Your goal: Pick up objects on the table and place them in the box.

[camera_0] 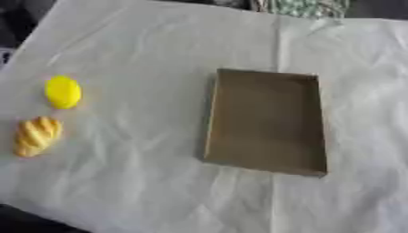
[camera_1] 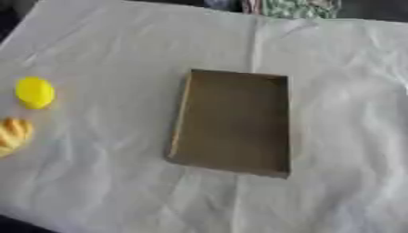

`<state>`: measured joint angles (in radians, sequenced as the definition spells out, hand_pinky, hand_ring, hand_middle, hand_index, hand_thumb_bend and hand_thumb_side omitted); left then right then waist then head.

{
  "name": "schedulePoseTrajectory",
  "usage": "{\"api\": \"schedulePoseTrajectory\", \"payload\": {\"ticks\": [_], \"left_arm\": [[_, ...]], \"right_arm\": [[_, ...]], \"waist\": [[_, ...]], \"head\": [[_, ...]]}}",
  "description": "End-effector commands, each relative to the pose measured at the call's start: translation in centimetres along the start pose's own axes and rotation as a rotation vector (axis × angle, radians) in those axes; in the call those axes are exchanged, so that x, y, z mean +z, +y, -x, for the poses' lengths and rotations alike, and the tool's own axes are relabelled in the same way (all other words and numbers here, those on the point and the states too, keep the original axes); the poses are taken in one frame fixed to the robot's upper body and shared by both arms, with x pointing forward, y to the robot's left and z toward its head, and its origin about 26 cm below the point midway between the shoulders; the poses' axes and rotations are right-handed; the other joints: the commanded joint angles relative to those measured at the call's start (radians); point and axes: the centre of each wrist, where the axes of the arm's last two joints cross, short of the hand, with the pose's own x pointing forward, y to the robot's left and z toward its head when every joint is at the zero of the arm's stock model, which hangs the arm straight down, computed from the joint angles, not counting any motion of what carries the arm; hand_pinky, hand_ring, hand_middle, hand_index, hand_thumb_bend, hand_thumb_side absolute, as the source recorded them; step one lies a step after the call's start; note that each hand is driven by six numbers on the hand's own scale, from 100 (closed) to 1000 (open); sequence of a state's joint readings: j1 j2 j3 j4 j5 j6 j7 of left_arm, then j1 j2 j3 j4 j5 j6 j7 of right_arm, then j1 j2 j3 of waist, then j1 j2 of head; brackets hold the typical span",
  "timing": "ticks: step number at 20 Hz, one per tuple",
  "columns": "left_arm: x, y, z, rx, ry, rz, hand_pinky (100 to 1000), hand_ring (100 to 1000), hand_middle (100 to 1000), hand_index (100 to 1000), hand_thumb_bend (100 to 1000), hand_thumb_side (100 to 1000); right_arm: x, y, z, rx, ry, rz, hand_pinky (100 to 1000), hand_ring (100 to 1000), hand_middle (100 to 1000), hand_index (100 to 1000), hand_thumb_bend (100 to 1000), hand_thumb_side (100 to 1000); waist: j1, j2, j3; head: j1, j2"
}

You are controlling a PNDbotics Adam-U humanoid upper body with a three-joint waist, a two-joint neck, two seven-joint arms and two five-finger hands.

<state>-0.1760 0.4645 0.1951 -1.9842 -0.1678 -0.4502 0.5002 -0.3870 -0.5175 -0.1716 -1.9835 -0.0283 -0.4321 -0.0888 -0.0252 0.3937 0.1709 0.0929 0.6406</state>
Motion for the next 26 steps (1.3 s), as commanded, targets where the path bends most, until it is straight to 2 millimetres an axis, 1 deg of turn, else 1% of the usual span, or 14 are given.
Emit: {"api": "schedulePoseTrajectory", "payload": {"ticks": [1, 5, 7, 11, 15, 17, 18, 20, 21, 22, 26], "left_arm": [[-0.6, 0.3, -0.3, -0.011, -0.023, 0.005, 856, 687, 588, 803, 305, 390], [-0.5, 0.4, -0.3, -0.024, -0.017, 0.021, 855, 687, 587, 804, 300, 397], [-0.3, 0.6, -0.3, -0.055, 0.004, 0.055, 853, 685, 583, 804, 270, 420], [0.3, 1.2, -0.3, -0.193, 0.077, 0.207, 847, 689, 586, 816, 284, 447], [1.6, 2.7, -0.2, -0.381, 0.156, 0.431, 851, 715, 611, 833, 311, 483], [2.7, 3.7, -0.3, -0.485, 0.226, 0.561, 867, 750, 652, 856, 354, 516], [3.3, 4.2, -0.3, -0.535, 0.267, 0.623, 883, 779, 691, 883, 381, 546], [4.2, 5.0, -0.4, -0.623, 0.371, 0.73, 905, 809, 729, 894, 416, 555], [4.6, 5.3, -0.4, -0.656, 0.427, 0.764, 909, 813, 733, 894, 427, 551], [4.8, 5.6, -0.5, -0.684, 0.482, 0.782, 914, 817, 729, 890, 461, 532], [5.0, 6.3, -0.5, -0.763, 0.644, 0.795, 927, 823, 718, 884, 516, 505]], "right_arm": [[-0.6, -0.4, -0.5, 0.008, -0.03, -0.007, 893, 824, 716, 850, 100, 567], [-0.6, -0.4, -0.5, 0.009, -0.028, -0.01, 894, 825, 716, 850, 100, 567], [-0.5, -0.4, -0.5, 0.01, -0.026, -0.012, 894, 825, 715, 850, 100, 566], [-0.5, -0.4, -0.5, 0.015, -0.017, -0.022, 894, 825, 715, 850, 100, 566], [-0.5, -0.6, -0.5, 0.022, -0.021, -0.028, 894, 825, 715, 850, 100, 565], [-0.5, -0.6, -0.5, 0.027, -0.021, -0.034, 894, 826, 715, 850, 100, 565], [-0.5, -0.7, -0.5, 0.029, -0.02, -0.037, 894, 826, 715, 850, 100, 565], [-0.5, -0.7, -0.5, 0.031, -0.018, -0.042, 894, 826, 715, 850, 100, 565], [-0.5, -0.7, -0.5, 0.032, -0.017, -0.044, 895, 826, 715, 850, 100, 565], [-0.5, -0.7, -0.5, 0.033, -0.015, -0.047, 895, 826, 715, 850, 100, 565], [-0.4, -0.7, -0.5, 0.034, -0.011, -0.051, 895, 827, 714, 849, 100, 564]], "waist": [[0.002, -0.016, 0.001], [0.004, -0.016, 0.0], [0.006, -0.015, 0.0], [0.011, -0.014, -0.001], [0.018, -0.014, 0.0], [0.023, -0.013, 0.002], [0.025, -0.014, 0.003], [0.031, -0.014, 0.005], [0.033, -0.014, 0.006], [0.035, -0.015, 0.007], [0.038, -0.016, 0.006]], "head": [[0.003, 0.0], [-0.001, 0.002], [-0.007, 0.004], [-0.009, 0.007], [-0.016, 0.011], [-0.019, 0.012], [-0.021, 0.013], [-0.024, 0.016], [-0.026, 0.018], [-0.027, 0.019], [-0.027, 0.02]]}}
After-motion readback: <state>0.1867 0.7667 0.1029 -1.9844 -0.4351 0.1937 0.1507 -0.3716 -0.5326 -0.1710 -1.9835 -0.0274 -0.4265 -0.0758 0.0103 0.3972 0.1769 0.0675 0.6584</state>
